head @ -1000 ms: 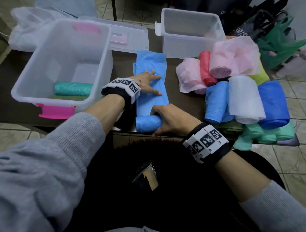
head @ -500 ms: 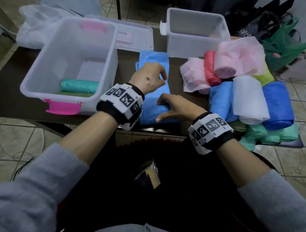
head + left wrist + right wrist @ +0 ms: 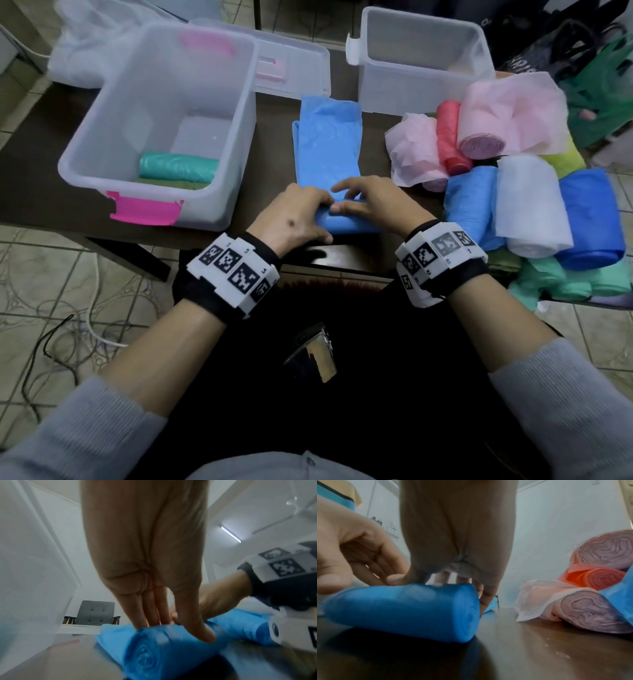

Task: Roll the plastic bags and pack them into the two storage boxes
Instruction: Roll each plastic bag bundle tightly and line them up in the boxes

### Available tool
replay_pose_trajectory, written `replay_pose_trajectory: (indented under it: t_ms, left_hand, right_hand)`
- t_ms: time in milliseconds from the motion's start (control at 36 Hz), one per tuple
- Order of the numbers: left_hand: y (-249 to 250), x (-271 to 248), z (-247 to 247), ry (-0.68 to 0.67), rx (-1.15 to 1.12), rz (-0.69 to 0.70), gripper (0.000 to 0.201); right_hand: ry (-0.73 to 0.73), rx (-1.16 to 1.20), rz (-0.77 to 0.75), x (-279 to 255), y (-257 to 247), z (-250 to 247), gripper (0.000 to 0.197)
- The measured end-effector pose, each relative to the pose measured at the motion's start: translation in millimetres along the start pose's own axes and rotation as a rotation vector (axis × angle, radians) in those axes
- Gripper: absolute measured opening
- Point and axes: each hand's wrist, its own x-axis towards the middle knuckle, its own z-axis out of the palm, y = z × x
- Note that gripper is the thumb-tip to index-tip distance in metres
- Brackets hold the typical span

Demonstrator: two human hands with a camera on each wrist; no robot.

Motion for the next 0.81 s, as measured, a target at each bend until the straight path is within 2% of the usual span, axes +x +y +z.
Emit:
replay_pose_trajectory:
  t_ms: [83,194,250,306,417,500,556,611,722,806]
  left_hand:
    - [2,6,-1,0.009,0.044,-0.022,0.054]
    - [3,12,-1,-0.011,0.127,-0.015,0.064]
    - [4,15,-3,-0.025,0.150,0.002,0.067]
    - [4,18,-5,-0.040,0.156,0.001,0.066]
    - [11,25,-11,-0.102,0.208,-0.013,0.054]
    - [16,31,-11,-0.177,0.277,-0.005,0.043]
    - [18,33,-9,-0.227,0.303,-0.007,0.039]
    - [20,35,-8,-0.279,0.317,-0.007,0.037]
    - [21,39,-15,-0.394,0.321,-0.004,0.036]
    - [24,42,-22,-0.449,0.299,-0.014,0.045]
  right_hand:
    - [0.092,0.021,0.000,-1,-3,3,0.035]
    - [0.209,-0.277,-0.019,-7,-14,10,0.035]
    - [0.211,-0.421,-0.032,-11,-20,16,0.031]
    - [0.204,-0.443,-0.033,-16,-23,21,0.027]
    - [0.132,-0.447,-0.059,-25,-22,25,0.025]
    - [0.035,-0.505,-0.090,-33,-16,25,0.038]
    - [0.039,-0.544,-0.082,-39,-13,26,0.038]
    - [0.046,-0.564,-0.074,-43,-10,28,0.038]
    - [-0.032,-0.481,-0.024,-45,-11,18,0.045]
    - [-0.111,-0.374,0.018,-37,-10,7,0.045]
